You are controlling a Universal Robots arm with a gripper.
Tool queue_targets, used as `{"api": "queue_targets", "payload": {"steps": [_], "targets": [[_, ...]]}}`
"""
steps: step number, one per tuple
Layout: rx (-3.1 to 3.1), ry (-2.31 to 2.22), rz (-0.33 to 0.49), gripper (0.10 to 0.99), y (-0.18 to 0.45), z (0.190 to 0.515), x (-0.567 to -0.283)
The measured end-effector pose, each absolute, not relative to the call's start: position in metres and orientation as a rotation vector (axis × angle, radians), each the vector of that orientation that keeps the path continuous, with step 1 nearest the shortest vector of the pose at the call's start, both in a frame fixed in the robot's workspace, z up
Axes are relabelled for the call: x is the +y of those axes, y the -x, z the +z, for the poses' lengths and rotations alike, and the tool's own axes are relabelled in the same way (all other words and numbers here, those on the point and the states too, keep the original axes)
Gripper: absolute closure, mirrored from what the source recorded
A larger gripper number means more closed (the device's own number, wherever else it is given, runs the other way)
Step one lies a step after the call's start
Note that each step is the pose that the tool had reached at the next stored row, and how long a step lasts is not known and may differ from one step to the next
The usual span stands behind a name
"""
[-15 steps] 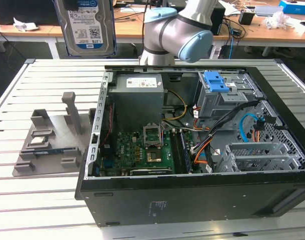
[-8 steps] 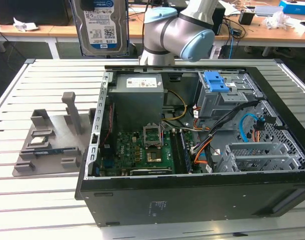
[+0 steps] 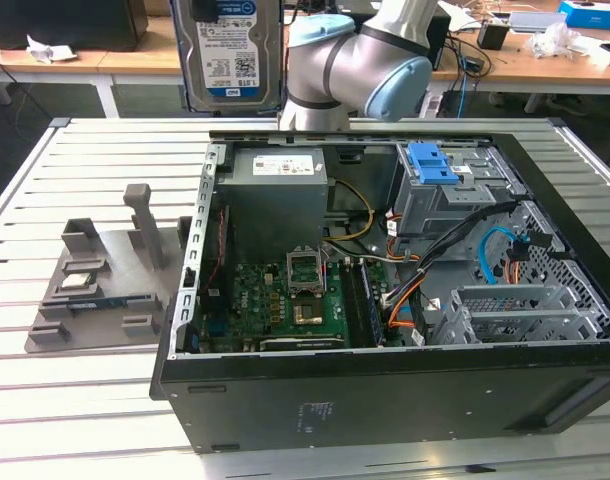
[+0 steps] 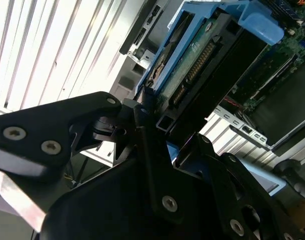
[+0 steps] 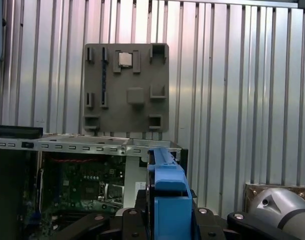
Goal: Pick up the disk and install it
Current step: 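Pick up the disk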
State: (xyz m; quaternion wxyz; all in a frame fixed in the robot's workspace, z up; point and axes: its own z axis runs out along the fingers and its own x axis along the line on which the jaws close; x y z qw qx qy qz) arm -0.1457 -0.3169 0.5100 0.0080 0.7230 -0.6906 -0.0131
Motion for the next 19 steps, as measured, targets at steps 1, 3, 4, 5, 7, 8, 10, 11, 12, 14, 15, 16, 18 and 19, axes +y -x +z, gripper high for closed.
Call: {"api": "queue_targets", "payload": {"steps": [1,3,4,5,7,8,10,11,12,14,15,16,18,19], "targets": [[-2.159,-2.26,-0.041,0.718,0.14,0.51,-0.317],[-2.159,-2.26,-0.041,0.718,0.129,0.51,-0.317],[-2.158,-2.26,-0.041,0.718,0.124,0.51,-0.317],[-2.159,-2.26,-0.041,0.718,0.121,0.51,-0.317],[-2.159,-2.26,-0.041,0.718,0.114,0.51,-0.317],[-2.158,-2.26,-0.041,0.718,0.108,0.51,-0.317],[-2.158,-2.26,-0.041,0.718,0.097,0.51,-0.317],[-2.159,-2.26,-0.041,0.718,0.095,0.51,-0.317],[-2.159,-2.26,-0.041,0.718,0.092,0.51,-0.317],[-2.159,-2.26,-0.041,0.718,0.077,0.51,-0.317],[-2.158,-2.26,-0.041,0.718,0.074,0.51,-0.317],[-2.159,-2.26,-0.041,0.718,0.071,0.51,-0.317],[-2.159,-2.26,-0.041,0.718,0.06,0.51,-0.317],[-2.159,-2.26,-0.041,0.718,0.056,0.51,-0.317]]}}
